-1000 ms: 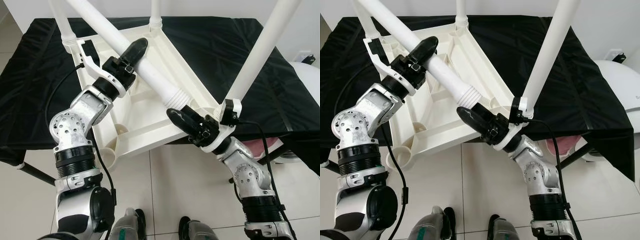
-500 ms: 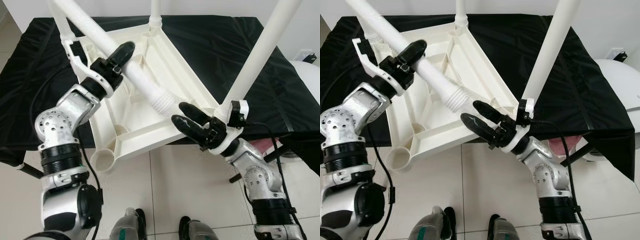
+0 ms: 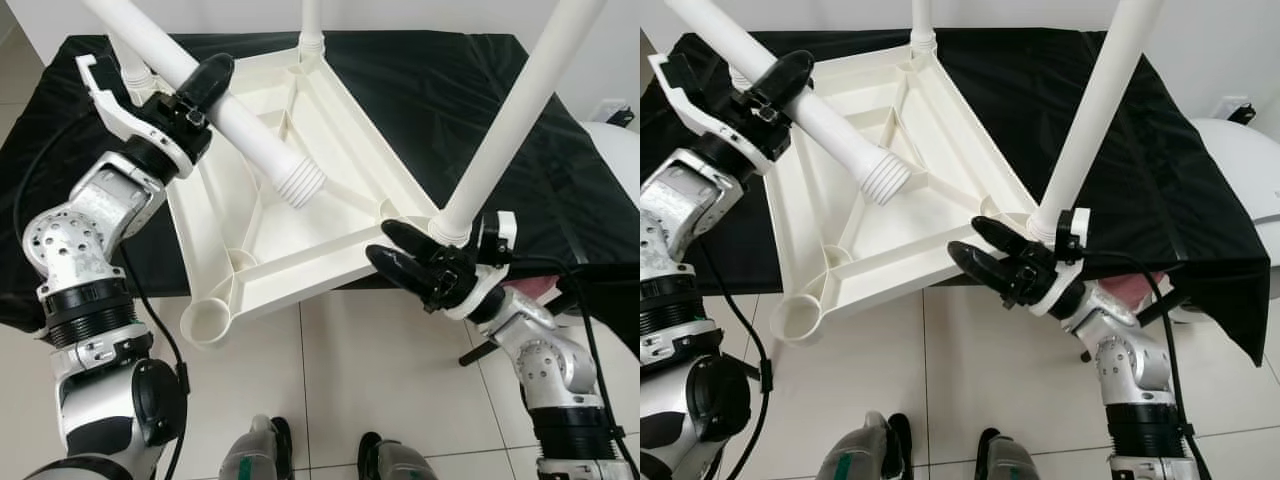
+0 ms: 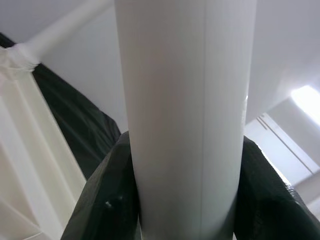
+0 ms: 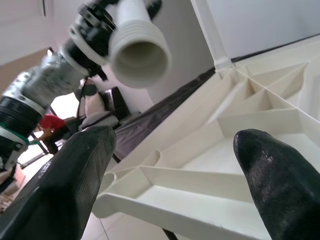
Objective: Building children table
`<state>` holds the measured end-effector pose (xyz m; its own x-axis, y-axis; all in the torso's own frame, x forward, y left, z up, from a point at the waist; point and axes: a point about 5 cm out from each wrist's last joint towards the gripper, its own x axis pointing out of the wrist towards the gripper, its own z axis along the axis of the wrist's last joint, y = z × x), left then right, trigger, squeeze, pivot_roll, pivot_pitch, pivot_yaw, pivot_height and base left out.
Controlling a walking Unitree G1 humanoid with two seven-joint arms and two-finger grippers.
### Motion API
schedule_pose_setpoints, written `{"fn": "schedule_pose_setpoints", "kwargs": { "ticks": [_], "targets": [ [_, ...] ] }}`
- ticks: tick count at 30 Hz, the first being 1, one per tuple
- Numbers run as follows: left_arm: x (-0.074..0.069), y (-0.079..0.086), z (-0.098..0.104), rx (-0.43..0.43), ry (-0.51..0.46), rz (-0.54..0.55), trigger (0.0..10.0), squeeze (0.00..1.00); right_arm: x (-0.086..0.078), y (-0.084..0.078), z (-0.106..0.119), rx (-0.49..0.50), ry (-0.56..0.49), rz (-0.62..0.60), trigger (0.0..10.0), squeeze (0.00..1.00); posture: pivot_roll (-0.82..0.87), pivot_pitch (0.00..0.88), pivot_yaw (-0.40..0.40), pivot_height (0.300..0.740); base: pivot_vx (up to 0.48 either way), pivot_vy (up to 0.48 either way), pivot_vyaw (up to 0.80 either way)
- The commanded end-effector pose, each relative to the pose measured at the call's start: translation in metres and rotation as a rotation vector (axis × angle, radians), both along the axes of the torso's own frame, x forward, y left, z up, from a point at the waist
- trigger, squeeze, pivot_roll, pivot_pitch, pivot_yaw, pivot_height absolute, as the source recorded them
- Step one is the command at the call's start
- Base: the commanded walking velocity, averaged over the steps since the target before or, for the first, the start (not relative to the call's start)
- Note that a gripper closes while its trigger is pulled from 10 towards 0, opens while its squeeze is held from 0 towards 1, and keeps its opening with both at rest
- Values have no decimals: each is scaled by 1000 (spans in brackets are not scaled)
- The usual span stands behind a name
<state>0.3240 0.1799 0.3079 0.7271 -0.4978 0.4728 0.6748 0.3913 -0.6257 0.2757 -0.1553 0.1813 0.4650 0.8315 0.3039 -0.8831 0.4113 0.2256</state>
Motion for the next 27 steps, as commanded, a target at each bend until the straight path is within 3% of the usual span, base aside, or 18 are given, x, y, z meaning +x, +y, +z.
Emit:
{"fn": "schedule_pose_setpoints", "kwargs": {
  "ticks": [1, 4, 10, 17, 27],
  "targets": [
    [-11, -2, 5, 7, -41, -27, 10000, 0, 1, -11, -3, -36, 5, -31, 10000, 0, -20, 152, 30, 740, 0, 0, 0],
    [-24, -8, 2, 50, -58, -47, 10000, 0, 8, -20, -1, -80, -13, -77, 10000, 0, -16, 153, 22, 740, 0, 0, 0],
    [-35, -19, -6, 110, -70, -68, 10000, 0, 20, -24, 5, -104, -43, -130, 10000, 0, -10, 153, 15, 740, 0, 0, 0],
    [-50, -47, -28, 319, -76, -77, 10000, 0, 40, -32, 20, -166, -90, -118, 10000, 0, -1, 157, 2, 740, 0, 0, 0],
    [-55, -50, -29, 339, -70, -49, 10000, 0, 48, -33, 29, -242, -117, -93, 10000, 0, 6, 162, -11, 740, 0, 0, 0]
  ]
}}
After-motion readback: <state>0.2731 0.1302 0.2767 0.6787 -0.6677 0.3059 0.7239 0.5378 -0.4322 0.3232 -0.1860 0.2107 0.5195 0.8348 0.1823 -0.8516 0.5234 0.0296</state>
